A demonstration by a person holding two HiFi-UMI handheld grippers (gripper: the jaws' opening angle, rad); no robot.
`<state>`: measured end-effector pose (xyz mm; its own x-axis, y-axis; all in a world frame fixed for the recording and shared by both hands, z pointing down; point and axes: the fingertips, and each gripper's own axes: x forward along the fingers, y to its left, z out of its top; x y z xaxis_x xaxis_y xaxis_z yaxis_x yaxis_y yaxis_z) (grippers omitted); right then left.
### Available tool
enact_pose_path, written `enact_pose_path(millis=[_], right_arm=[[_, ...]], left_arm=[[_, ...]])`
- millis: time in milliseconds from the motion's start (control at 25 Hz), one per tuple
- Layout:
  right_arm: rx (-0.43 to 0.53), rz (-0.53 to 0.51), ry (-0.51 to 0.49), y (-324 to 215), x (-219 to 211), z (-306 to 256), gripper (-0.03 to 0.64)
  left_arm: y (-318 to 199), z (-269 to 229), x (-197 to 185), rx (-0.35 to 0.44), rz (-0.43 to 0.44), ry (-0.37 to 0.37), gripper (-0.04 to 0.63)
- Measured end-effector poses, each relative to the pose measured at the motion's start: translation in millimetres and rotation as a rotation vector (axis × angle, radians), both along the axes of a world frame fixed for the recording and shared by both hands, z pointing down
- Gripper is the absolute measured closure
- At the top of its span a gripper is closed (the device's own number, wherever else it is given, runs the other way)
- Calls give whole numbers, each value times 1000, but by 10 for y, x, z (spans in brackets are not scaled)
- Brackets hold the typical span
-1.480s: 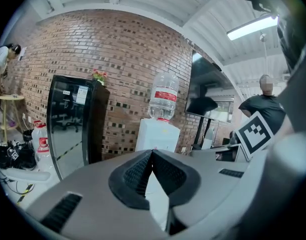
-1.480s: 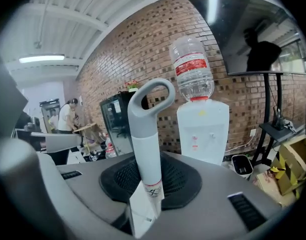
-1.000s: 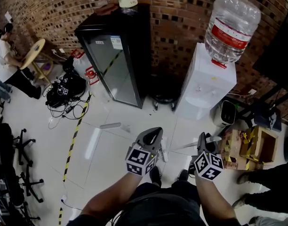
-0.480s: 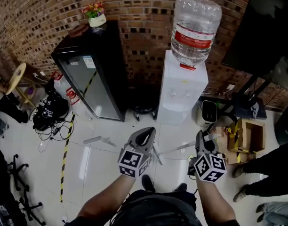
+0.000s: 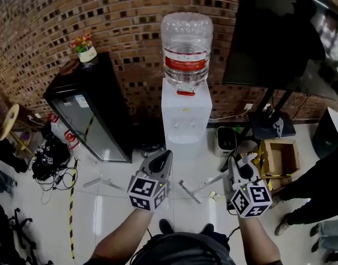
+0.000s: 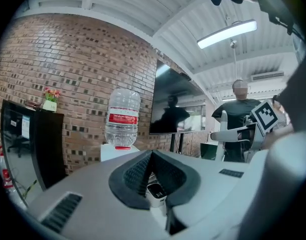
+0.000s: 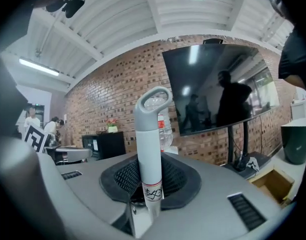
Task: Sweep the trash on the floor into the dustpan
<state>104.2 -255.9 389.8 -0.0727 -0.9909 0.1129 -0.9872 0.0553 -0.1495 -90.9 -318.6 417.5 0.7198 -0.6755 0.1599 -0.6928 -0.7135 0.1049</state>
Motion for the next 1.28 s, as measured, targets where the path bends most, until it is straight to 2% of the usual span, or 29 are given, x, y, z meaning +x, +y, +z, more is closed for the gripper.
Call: enact_pose_path(millis=[280, 600, 920, 1280], right_arm=[[33, 10, 42, 308, 863, -349, 520], [40, 24, 74, 549, 1472, -458, 520], [46, 42, 73, 686, 1861, -507, 520], [60, 57, 62, 761, 1990, -537, 520]], left_arm=[[139, -274, 652, -13, 21, -19, 589], [254, -355, 1118, -17, 35, -25, 591], [296, -398, 1367, -15, 29, -28, 591], [341, -380, 1496, -20, 37, -26, 591]])
